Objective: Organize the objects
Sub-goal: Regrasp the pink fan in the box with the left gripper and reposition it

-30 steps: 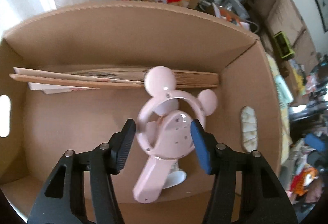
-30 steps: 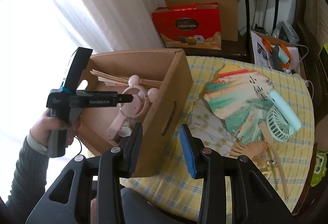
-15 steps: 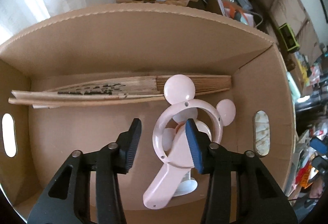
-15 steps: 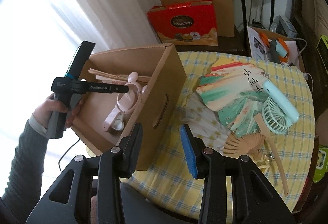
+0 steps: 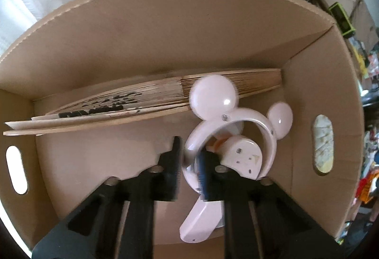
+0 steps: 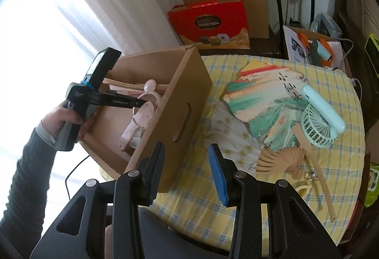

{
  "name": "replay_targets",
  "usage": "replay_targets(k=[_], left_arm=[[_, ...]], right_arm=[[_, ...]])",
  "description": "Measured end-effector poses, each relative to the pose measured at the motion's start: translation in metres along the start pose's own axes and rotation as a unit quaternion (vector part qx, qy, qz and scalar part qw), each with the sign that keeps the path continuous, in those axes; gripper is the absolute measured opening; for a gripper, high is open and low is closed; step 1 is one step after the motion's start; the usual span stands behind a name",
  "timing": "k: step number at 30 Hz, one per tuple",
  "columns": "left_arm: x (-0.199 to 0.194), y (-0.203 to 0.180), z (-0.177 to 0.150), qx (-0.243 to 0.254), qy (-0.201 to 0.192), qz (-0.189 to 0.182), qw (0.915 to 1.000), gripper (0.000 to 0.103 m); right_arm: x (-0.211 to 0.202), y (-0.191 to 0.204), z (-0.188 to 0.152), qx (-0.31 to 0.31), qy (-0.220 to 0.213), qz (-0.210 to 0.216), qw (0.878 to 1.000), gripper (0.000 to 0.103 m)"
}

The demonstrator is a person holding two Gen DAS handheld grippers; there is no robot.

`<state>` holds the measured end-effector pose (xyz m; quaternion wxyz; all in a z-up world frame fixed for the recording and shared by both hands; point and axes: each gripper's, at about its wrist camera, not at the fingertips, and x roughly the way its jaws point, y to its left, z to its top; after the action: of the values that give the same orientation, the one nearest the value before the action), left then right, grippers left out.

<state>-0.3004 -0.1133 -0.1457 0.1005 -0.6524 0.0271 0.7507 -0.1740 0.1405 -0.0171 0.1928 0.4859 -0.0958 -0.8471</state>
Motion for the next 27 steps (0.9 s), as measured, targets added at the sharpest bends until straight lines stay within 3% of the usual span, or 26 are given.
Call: replay_targets(k=[5,8,14,18,21,24,26,27], left_arm=[[-0.022,0.012,-0.008,-0.038,-0.028,0.022,0.9986,0.01],[-0.041,0.009,-0.014,-0.04,-0.057,0.107,0.9918,0.01],[-0.045,-0.021,-0.023,-0.017,-0.059,0.188,0.9803,0.011],[-0.041,-0.049,-0.025,-0.008,-0.042,0.161,0.9861,0.012],[-0.034,-0.078,-0.025,0.015,-0.041,0.166,0.9852,0.013],[-0.034,-0.097,-0.027,0.021,-0.025,0.108,0.9936,0.016],[-0.039,-0.105,-0.026,0.022,-0.026,0.113,0.993,0.018],[-0.042,-0.11,-0.025,0.027,-0.029,0.112,0.9929,0.024]], right_arm=[[-0.001,-0.005,-0.001,0.006,0.001,-0.002,1.0,0.04],[-0.002,-0.007,-0.001,0.01,-0.001,0.001,1.0,0.04],[-0.005,-0.003,-0.004,0.009,-0.004,0.012,1.0,0.04],[-0.009,-0.002,-0.007,0.007,-0.006,0.015,1.0,0.04],[-0.014,-0.006,-0.009,0.012,-0.01,0.015,1.0,0.04],[-0.019,-0.013,-0.011,0.02,-0.013,0.016,1.0,0.04],[-0.021,-0.018,-0.012,0.026,-0.012,0.015,0.999,0.04],[-0.021,-0.02,-0.013,0.027,-0.011,0.015,0.999,0.04]])
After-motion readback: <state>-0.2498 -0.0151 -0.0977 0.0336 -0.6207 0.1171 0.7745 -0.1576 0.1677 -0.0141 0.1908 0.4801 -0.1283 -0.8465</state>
